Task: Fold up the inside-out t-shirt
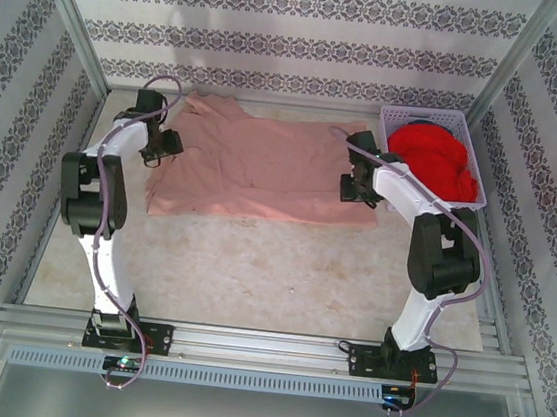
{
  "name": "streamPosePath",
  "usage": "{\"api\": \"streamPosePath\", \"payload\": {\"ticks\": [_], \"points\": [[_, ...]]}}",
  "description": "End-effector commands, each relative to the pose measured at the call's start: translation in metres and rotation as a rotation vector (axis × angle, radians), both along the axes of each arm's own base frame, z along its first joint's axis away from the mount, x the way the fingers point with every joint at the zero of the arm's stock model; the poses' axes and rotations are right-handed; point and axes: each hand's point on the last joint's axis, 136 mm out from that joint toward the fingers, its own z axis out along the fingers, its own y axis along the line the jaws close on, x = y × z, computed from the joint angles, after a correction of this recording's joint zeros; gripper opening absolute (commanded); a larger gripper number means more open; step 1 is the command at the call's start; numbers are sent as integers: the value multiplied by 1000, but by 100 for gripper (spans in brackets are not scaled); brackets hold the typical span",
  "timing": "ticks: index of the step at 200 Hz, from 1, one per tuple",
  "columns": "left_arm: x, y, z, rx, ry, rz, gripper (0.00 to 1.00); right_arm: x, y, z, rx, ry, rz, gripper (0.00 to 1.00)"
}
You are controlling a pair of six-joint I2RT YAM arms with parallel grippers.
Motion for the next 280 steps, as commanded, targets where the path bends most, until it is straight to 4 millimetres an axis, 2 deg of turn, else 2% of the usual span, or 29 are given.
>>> {"api": "streamPosePath", "payload": {"ticks": [1, 23, 45, 69, 87, 117, 158, 187, 225, 240, 257, 280], "points": [[-5, -30, 32, -99, -133, -8, 59, 6, 4, -6, 87, 11, -45, 50], [-23, -69, 27, -218, -147, -64, 59, 14, -1, -17, 113, 40, -91, 48], [-45, -91, 3, -279, -100, -82, 59, 15, -5, -30, 116, 78, -114, 44], [-61, -84, -28, -248, -52, -41, 59, 11, -3, -45, 98, 128, -119, 40], [-71, -73, -45, -187, -13, -19, 59, 3, -14, -56, 34, 182, -136, 39], [-83, -62, -57, -133, 10, 3, 59, -20, -39, -66, -65, 264, -165, 39], [-95, -61, -69, -126, 36, 9, 60, -47, -55, -69, -123, 316, -182, 35], [-105, -66, -69, -152, 40, -1, 60, -57, -57, -68, -131, 319, -182, 38], [-129, -70, -62, -182, 33, 2, 61, -71, -58, -64, -145, 307, -166, 42], [-129, -72, -51, -189, 6, -2, 64, -66, -55, -53, -150, 255, -145, 44], [-126, -73, -34, -195, -31, -12, 67, -57, -42, -36, -131, 182, -106, 47], [-131, -72, -21, -194, -50, -9, 71, -61, -28, -26, -66, 151, -99, 51]]}}
